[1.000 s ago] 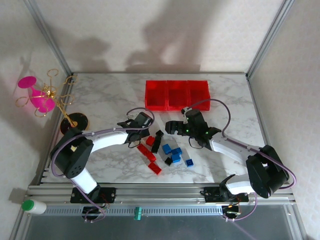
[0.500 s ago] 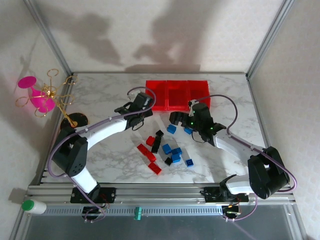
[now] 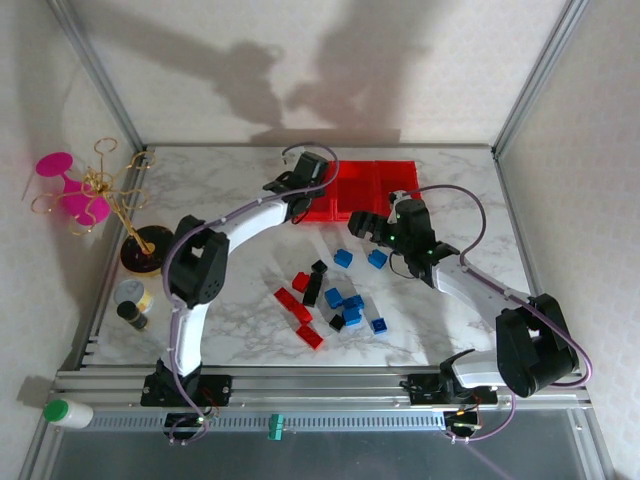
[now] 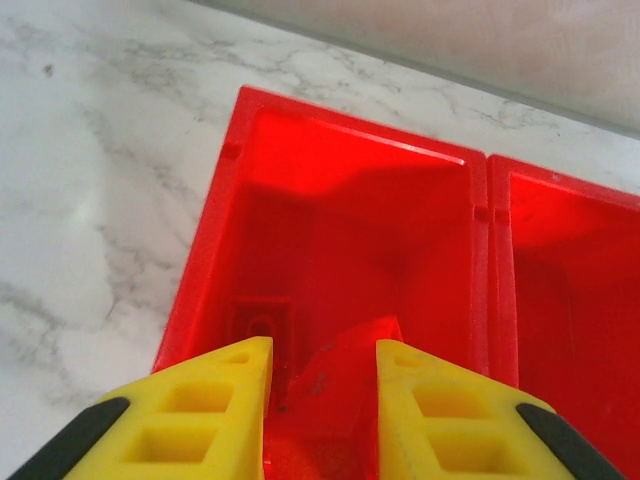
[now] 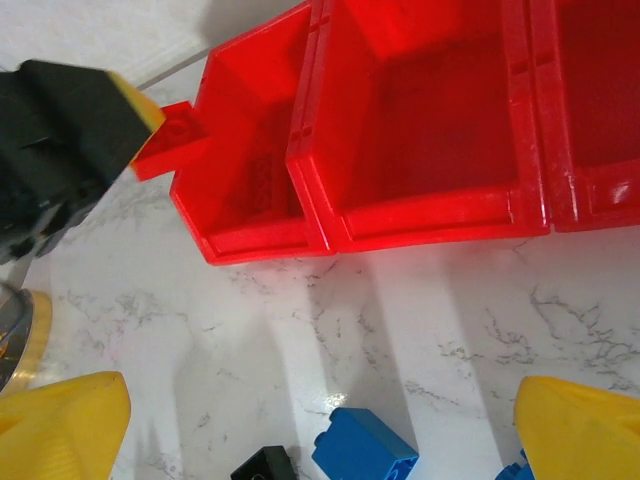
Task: Sort the legos into containers by color
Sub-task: Place the lego in the container, then pick up the lego from the center of the table.
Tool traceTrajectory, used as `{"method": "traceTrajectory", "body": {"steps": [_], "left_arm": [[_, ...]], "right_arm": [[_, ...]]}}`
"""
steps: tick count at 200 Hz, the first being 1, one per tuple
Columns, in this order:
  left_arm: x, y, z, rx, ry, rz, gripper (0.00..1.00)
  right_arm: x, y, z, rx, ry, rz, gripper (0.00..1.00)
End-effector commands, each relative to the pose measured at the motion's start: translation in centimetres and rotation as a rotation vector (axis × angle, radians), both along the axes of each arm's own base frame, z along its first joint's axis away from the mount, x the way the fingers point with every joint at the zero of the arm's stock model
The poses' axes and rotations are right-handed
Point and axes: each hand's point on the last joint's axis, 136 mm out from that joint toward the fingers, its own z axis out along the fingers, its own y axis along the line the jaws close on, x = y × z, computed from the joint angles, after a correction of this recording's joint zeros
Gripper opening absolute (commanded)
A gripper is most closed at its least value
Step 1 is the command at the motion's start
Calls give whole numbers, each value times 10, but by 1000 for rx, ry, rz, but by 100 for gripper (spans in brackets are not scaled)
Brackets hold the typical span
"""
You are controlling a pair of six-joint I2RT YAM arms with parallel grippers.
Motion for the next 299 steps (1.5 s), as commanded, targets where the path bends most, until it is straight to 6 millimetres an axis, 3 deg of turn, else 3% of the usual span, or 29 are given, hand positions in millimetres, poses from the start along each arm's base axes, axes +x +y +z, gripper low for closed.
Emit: {"method": "traceTrajectory", "body": {"steps": [1, 26, 58, 115, 144, 176, 217, 257, 299], "left_arm": [[18, 5, 1, 79, -17, 12, 23], [28, -3, -3, 84, -3, -14, 31], [35, -13, 17, 70, -23, -48, 39], [25, -19, 40, 37, -2, -107, 44], [-8, -23, 50, -15, 24, -192, 44], [-62, -12, 48, -37, 49, -246, 46], [-129, 13, 23, 11, 148, -258, 50], [-186, 11, -10, 61, 271, -333, 55], [-225, 6, -37, 96, 349, -407, 59]], "right_arm": [[5, -4, 12, -4, -47, -19, 99], [5, -5, 13, -9, -56, -17, 99], [7, -2, 18, -11, -71, -4, 99], [6, 3, 23, -9, -77, 32, 99], [-4, 10, 13, -35, -46, 90, 99], [-20, 18, 4, -79, -12, 154, 99], [-43, 25, -6, -113, 34, 215, 99], [-64, 29, -19, -128, 82, 254, 99], [-79, 27, -29, -112, 115, 241, 99]]}}
